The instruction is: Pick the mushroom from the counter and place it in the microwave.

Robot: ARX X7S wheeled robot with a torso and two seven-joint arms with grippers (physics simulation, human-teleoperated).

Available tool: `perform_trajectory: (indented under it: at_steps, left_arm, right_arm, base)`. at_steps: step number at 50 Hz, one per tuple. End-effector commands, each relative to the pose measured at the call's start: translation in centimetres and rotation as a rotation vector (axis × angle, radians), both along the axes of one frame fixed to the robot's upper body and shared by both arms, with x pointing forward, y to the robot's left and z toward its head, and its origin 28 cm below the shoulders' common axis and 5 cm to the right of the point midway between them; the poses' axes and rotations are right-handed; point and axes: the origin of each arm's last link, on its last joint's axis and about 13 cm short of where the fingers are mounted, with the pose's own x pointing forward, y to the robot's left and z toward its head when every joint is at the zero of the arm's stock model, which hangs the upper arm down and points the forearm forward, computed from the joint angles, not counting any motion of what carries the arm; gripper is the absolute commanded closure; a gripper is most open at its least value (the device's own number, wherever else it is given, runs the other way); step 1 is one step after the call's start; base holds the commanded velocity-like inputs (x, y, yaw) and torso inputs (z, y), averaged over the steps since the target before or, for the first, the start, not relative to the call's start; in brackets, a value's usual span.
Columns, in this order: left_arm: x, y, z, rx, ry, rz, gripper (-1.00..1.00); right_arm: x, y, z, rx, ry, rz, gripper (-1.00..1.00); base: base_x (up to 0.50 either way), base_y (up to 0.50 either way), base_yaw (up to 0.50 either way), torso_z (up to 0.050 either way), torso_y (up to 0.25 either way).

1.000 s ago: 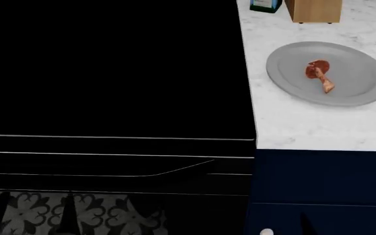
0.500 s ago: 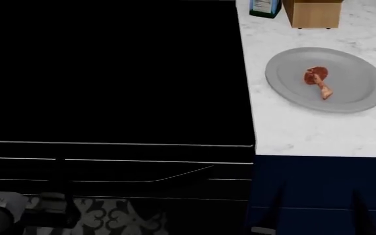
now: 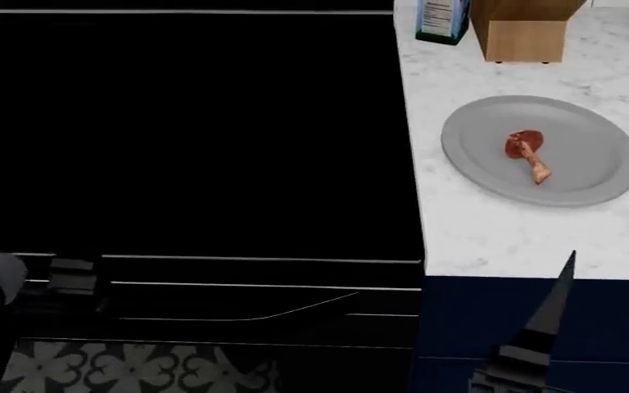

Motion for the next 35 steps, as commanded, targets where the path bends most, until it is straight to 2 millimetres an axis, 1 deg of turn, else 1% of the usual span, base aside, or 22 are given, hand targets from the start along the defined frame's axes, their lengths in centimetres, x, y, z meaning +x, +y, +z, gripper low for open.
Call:
perform_trajectory:
  at_steps: [1, 2, 4, 7, 8, 9, 11, 14, 15, 20, 25, 29, 35]
  left_arm:
    - [2.0, 0.6, 3.7, -0.014, -0.05, 0.023, -1.0]
    - [2.1, 0.7, 3.9, -0.004, -0.06, 0.028, -1.0]
    - [2.7, 0.8, 4.9, 0.003, -0.081, 0.031, -1.0]
    - [3.1, 0.8, 5.5, 0.011, -0.09, 0.03, -1.0]
    - [3.3, 0.9, 5.7, 0.057, -0.106, 0.033, -1.0]
    - [3.4, 0.8, 5.8, 0.049, -0.104, 0.029, -1.0]
    - [4.1, 0.8, 7.1, 0.04, -0.131, 0.027, -1.0]
    - [4.6, 0.7, 8.2, 0.039, -0.151, 0.021, -1.0]
    - [4.9, 0.8, 8.7, 0.057, -0.185, 0.018, -1.0]
    - [5.4, 0.8, 10.1, 0.065, -0.222, 0.0, -1.0]
    - [5.7, 0.7, 11.3, 0.026, -0.221, -0.004, -1.0]
    - [5.8, 0.6, 12.2, 0.012, -0.237, -0.011, -1.0]
    - [6.0, 0.8, 13.7, 0.009, -0.272, -0.012, -1.0]
  right_arm:
    - [-1.1, -1.5, 3.4, -0.053, -0.112, -0.078, -1.0]
    - [-1.2, -1.5, 3.6, -0.055, -0.116, -0.079, -1.0]
    - [-1.5, -1.8, 4.7, -0.072, -0.147, -0.095, -1.0]
    - [-1.8, -1.8, 5.6, -0.084, -0.172, -0.101, -1.0]
    - [-2.0, -1.9, 6.0, -0.091, -0.186, -0.107, -1.0]
    - [-2.1, -1.9, 6.2, -0.092, -0.193, -0.11, -1.0]
    - [-2.6, -2.2, 7.1, -0.101, -0.228, -0.13, -1.0]
    - [-3.0, -2.4, 7.8, -0.106, -0.254, -0.158, -1.0]
    - [-3.2, -2.6, 8.1, -0.11, -0.265, -0.172, -1.0]
    - [-4.4, -3.2, 8.9, -0.104, -0.285, -0.268, -1.0]
    - [-5.1, -3.9, 8.9, -0.079, -0.274, -0.355, -1.0]
    - [-5.5, -4.8, 8.6, -0.043, -0.264, -0.415, -1.0]
    - [-6.6, -5.5, 9.2, -0.022, -0.295, -0.473, -1.0]
  base:
    - [0.0, 0.0, 0.0, 0.05, 0.0]
    - [0.0, 0.0, 0.0, 0.05, 0.0]
    - [0.0, 0.0, 0.0, 0.05, 0.0]
    - [0.0, 0.0, 0.0, 0.05, 0.0]
    - [0.0, 0.0, 0.0, 0.05, 0.0]
    - [0.0, 0.0, 0.0, 0.05, 0.0]
    - [0.0, 0.0, 0.0, 0.05, 0.0]
    - [0.0, 0.0, 0.0, 0.05, 0.0]
    - [0.0, 0.0, 0.0, 0.05, 0.0]
    - [0.0, 0.0, 0.0, 0.05, 0.0]
    - [0.0, 0.0, 0.0, 0.05, 0.0]
    - [0.0, 0.0, 0.0, 0.0, 0.0]
    - [0.0, 0.0, 0.0, 0.0, 0.0]
